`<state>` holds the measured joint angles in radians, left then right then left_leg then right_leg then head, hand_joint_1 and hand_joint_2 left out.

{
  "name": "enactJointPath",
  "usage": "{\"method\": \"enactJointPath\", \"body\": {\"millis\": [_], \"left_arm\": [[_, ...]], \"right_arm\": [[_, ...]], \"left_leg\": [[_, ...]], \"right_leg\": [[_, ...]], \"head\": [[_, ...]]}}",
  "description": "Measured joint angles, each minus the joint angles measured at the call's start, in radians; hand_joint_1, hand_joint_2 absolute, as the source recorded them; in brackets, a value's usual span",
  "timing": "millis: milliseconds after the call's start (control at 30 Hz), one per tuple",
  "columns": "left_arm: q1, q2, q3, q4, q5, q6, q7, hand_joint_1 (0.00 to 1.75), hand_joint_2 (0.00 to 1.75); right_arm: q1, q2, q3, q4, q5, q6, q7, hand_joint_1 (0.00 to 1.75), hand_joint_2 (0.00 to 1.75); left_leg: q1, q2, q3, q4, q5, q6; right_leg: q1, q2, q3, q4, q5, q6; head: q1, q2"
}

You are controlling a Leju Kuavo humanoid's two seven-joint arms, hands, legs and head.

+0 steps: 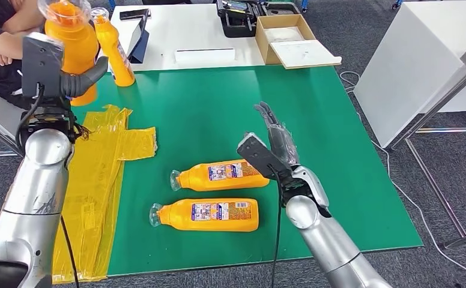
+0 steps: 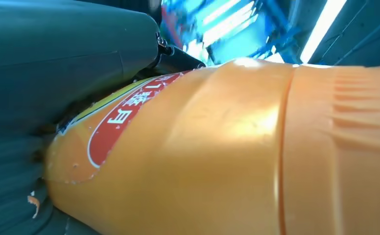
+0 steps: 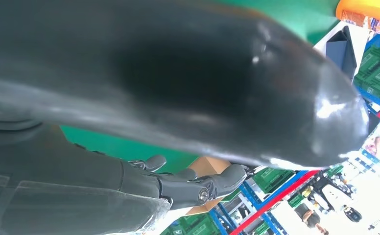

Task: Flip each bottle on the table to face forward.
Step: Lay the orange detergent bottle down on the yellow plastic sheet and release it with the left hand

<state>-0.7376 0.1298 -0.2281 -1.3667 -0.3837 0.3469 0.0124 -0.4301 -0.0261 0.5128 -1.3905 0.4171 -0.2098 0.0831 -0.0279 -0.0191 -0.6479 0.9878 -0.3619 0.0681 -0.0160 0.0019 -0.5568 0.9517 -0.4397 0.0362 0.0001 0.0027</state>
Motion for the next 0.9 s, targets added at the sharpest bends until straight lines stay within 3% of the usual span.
{"method": "enactJointPath", "body": {"millis": [267, 500, 900], "left_arm": [[0.007, 0.056, -0.057, 0.168, -0.448, -0.011, 0.005, 1.75, 1.75], [0.068, 0.063, -0.119, 0.349, -0.523, -0.040, 0.010, 1.75, 1.75], [0.077, 0.067, -0.177, 0.610, -0.571, -0.061, 0.018, 1.75, 1.75]], "right_arm": [[0.010, -0.021, -0.009, -0.065, -0.150, 0.029, -0.004, 0.00, 0.00], [0.036, -0.049, -0.012, -0.145, -0.259, 0.080, -0.004, 0.00, 0.00], [0.037, -0.067, 0.002, -0.190, -0.385, 0.134, -0.005, 0.00, 0.00]], "left_leg": [[0.000, 0.000, 0.000, 0.000, 0.000, 0.000], [0.000, 0.001, -0.001, 0.000, 0.000, 0.000], [0.000, 0.001, -0.001, 0.000, 0.000, 0.000]], "right_leg": [[0.000, 0.000, 0.000, 0.000, 0.000, 0.000], [0.000, 0.000, -0.001, 0.000, 0.000, 0.000], [0.000, 0.000, -0.001, 0.000, 0.000, 0.000]], "head": [[0.000, 0.000], [0.000, 0.000], [0.000, 0.000]]}}
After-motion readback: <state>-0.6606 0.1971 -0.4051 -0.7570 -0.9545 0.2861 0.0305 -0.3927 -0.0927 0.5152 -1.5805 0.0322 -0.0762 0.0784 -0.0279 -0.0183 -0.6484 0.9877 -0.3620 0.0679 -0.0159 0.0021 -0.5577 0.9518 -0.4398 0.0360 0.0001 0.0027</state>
